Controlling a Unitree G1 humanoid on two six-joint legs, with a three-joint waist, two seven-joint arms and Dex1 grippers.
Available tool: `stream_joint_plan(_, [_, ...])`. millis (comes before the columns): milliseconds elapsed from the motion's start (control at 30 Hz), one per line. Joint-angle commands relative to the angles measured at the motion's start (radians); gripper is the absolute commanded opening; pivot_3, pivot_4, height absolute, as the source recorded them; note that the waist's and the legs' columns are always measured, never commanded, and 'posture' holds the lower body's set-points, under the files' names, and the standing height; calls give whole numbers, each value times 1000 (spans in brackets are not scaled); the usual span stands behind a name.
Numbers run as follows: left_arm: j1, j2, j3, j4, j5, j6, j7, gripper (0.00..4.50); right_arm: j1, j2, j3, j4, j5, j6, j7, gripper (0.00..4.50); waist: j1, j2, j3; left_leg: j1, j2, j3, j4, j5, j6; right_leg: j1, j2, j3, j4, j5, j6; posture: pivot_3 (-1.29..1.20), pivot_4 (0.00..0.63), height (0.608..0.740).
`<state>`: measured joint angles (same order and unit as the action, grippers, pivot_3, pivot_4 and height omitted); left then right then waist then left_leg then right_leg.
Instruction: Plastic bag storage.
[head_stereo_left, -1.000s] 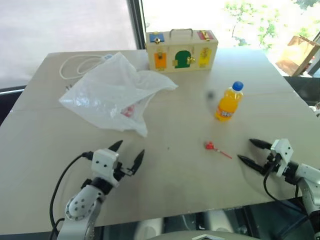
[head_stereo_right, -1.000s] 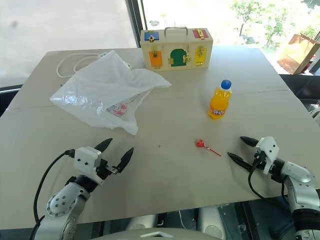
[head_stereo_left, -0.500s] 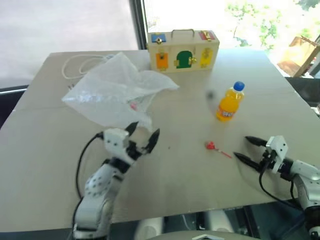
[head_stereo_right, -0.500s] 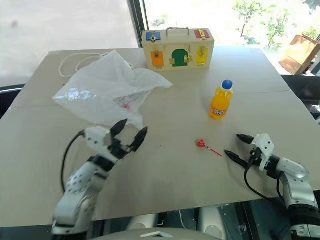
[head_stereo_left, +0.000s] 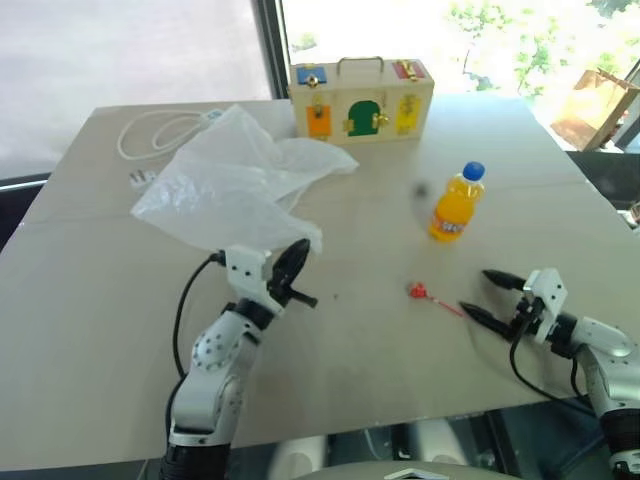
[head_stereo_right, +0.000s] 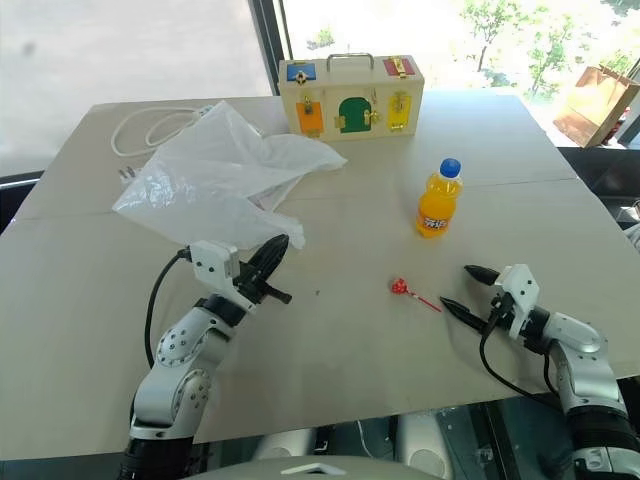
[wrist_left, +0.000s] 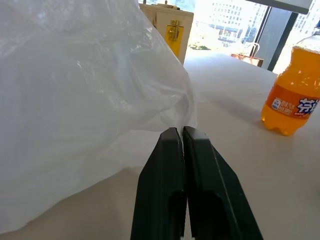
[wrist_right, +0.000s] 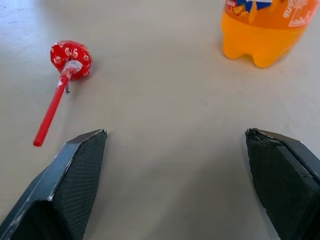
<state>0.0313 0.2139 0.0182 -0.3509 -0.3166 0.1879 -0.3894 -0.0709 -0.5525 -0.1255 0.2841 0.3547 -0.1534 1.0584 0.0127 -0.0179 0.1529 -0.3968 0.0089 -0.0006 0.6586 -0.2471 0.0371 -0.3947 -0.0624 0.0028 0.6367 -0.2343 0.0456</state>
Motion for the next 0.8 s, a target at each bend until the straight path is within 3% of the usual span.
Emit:
stream_joint_plan(33, [-1,10,6,-25,0,-18,-8,15,0,3,-3,-40,5,8,-12,4500,0,0,0,0,0,0,0,0,0,0,0,0,0,0,0,0,150,739])
stream_joint_plan(233, [97,53,108,-125,-104,1,-37,15,19,5,-8,-71,11,15,-23,4500,-2,2,1,0,0,0,0,0,0,-1,0,0,0,0,0,0,150,739])
stream_joint_plan(267, [125,63,137,-147,-133,-5,-51,256,23,7,-9,-71,11,14,-24,4500,-1,2,1,-1,1,0,0,0,0,-1,-1,0,0,0,0,0,150,739])
stream_joint_plan(333, [176,86,183,-186,-189,-1,-78,833,30,11,-7,-71,10,11,-25,4500,-1,2,2,-1,1,0,0,0,0,-1,-2,1,0,0,0,0,150,739])
stream_joint_plan(467, [262,152,236,-240,-212,-4,-128,2738,33,23,1,-62,5,5,-27,4500,1,2,2,0,1,0,0,0,0,-1,-6,0,0,0,-1,0,150,739])
stream_joint_plan(600, [277,192,96,-279,-104,-10,-153,4448,22,34,8,-51,0,7,-27,4500,1,2,2,0,1,0,0,0,0,-1,-4,0,0,0,0,0,150,739])
stream_joint_plan(700, [219,160,-19,-270,-110,76,-124,4448,20,32,9,-50,-1,8,-24,4500,2,2,1,0,0,1,0,0,0,-1,-2,1,0,0,0,0,150,739])
stream_joint_plan(800, [168,89,-60,-265,-246,167,-109,4448,24,20,4,-63,4,19,-21,4500,0,2,2,0,0,1,0,0,0,-1,-1,1,0,0,0,0,150,739])
